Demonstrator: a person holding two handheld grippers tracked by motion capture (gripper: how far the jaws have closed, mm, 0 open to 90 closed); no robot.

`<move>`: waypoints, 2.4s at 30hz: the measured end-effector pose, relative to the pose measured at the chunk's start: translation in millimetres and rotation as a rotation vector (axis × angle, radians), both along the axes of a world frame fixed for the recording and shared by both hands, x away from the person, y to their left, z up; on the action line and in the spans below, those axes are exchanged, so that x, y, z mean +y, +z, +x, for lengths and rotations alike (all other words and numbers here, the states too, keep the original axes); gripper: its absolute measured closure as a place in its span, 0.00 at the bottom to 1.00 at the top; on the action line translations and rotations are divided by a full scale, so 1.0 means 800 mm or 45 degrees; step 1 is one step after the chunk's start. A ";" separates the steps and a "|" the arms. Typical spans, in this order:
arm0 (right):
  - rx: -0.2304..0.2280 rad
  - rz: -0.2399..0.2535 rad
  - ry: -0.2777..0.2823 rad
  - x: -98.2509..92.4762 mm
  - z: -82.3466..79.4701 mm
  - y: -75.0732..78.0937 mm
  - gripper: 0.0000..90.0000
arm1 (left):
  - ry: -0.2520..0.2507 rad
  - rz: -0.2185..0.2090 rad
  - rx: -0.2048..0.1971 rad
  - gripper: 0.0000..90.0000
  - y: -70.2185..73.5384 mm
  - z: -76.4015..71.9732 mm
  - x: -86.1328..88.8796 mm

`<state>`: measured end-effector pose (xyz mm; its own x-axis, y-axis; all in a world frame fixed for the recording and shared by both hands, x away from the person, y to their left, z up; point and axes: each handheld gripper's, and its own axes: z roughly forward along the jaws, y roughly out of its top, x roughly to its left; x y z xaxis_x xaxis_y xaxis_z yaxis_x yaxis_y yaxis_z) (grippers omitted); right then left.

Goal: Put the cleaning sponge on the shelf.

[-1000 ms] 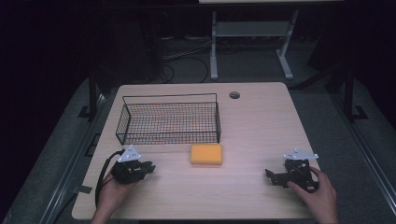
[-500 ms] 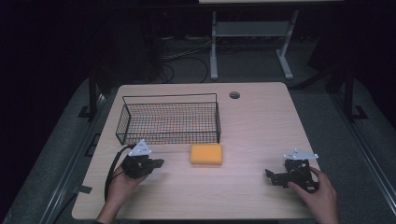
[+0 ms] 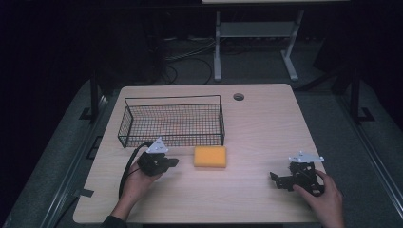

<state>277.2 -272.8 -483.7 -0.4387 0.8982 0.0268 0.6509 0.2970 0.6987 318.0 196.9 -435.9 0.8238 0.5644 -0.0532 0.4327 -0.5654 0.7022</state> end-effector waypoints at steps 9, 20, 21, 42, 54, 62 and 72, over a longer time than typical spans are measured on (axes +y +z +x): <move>0.000 0.000 0.000 0.000 0.000 0.000 0.00 | -0.044 0.020 -0.001 1.00 -0.006 0.014 -0.027; 0.000 0.000 0.000 0.000 0.000 0.000 0.00 | -0.080 0.045 0.000 1.00 -0.011 0.025 -0.052; 0.000 0.000 0.000 0.000 0.000 0.000 0.00 | -0.083 0.047 -0.001 1.00 -0.011 0.026 -0.053; 0.000 0.000 0.000 0.000 0.000 0.000 0.00 | -0.122 0.044 0.024 1.00 -0.011 0.018 -0.063; 0.000 0.000 0.000 0.000 0.000 0.000 0.00 | -0.174 0.053 0.049 1.00 -0.010 0.010 -0.072; -0.001 0.000 0.000 0.000 0.000 0.000 0.00 | -0.203 0.047 0.060 1.00 -0.010 0.004 -0.081; 0.000 0.001 -0.001 0.000 0.000 0.000 0.00 | -0.233 0.049 0.071 1.00 -0.011 -0.001 -0.090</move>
<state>276.8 -272.7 -483.6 -0.4381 0.8985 0.0275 0.6513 0.2962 0.6986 317.4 125.0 -444.4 0.9093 0.4078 -0.0830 0.3578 -0.6643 0.6563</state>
